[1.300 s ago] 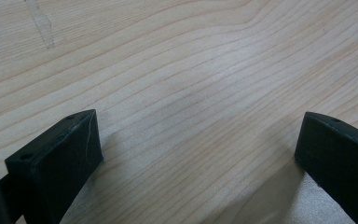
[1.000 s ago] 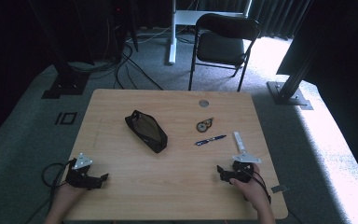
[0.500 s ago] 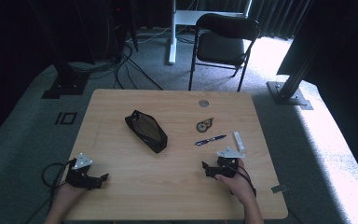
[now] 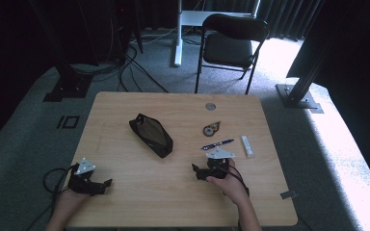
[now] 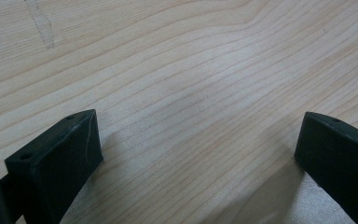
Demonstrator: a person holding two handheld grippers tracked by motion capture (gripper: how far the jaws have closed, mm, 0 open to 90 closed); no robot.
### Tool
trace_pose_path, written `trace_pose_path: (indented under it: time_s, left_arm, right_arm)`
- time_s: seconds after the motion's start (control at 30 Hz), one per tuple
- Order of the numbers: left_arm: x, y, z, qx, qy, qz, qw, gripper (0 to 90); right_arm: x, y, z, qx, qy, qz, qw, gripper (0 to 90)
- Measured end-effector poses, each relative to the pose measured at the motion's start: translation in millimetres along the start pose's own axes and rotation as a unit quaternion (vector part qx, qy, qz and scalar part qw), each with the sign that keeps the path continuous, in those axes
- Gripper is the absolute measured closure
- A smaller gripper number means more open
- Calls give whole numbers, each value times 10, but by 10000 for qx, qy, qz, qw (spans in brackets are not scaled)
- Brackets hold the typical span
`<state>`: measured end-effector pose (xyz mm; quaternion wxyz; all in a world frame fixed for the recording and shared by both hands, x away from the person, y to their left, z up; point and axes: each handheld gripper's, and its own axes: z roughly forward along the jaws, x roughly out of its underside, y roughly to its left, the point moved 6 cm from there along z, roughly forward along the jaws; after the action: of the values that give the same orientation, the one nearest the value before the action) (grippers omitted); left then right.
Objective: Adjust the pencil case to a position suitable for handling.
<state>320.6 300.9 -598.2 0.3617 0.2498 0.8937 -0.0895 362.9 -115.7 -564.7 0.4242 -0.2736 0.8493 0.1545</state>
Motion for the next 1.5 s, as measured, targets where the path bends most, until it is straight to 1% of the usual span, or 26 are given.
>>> trace_pose_path:
  time_s: [0.07,0.2,0.3,0.37,0.47,0.57,0.6,0.8,0.93,1.17,1.2,1.27,1.3,1.33,1.37,1.43,1.47,1.5]
  left_arm:
    - [0,0,0,0,1,2,10000,6]
    - [0,0,0,1,2,4,10000,6]
    - [0,0,0,0,1,3,10000,6]
    - [0,0,0,0,0,1,10000,6]
    - [0,0,0,0,0,0,10000,6]
    - [0,0,0,-2,0,2,10000,6]
    - [0,0,0,0,0,-2,10000,6]
    - [0,0,0,2,1,3,10000,6]
    - [0,0,0,2,-1,1,10000,6]
    - [0,0,0,2,0,3,10000,7]
    - [0,0,0,2,1,5,10000,6]
    - [0,-1,0,2,-2,1,10000,6]
    - [0,0,0,2,-1,2,10000,7]
    - [0,1,0,0,1,9,10000,6]
    - [0,0,0,0,0,6,10000,6]
    - [0,0,0,0,-1,5,10000,6]
    - [0,1,0,0,1,7,10000,7]
    - [0,1,0,0,1,8,10000,7]
  right_arm:
    - [-29,29,24,-30,-8,-48,10000,141]
    - [-74,80,60,-93,-19,-61,9999,144]
    - [-115,134,92,-166,-77,-87,9998,147]
    - [-161,201,140,-230,-104,-118,9996,147]
    - [-190,237,171,-268,-119,-149,9995,147]
    - [-269,322,237,-343,-163,-203,9991,148]
    - [-269,322,237,-343,-163,-203,9991,148]
    - [-379,425,334,-416,-219,-244,9986,163]
    - [-455,487,393,-484,-238,-321,9980,165]
    - [-570,568,500,-526,-295,-410,9973,212]
    - [-593,586,517,-514,-308,-414,9973,240]
    - [-605,599,525,-537,-321,-394,9973,245]
    - [-616,612,536,-547,-333,-354,9973,263]
    - [-623,617,554,-500,-306,-412,9974,319]
    - [-623,617,554,-500,-306,-412,9974,319]
    - [-637,616,568,-442,-319,-433,9976,363]
    - [-640,615,575,-431,-277,-461,9976,370]
    - [-650,613,585,-416,-292,-517,9974,374]
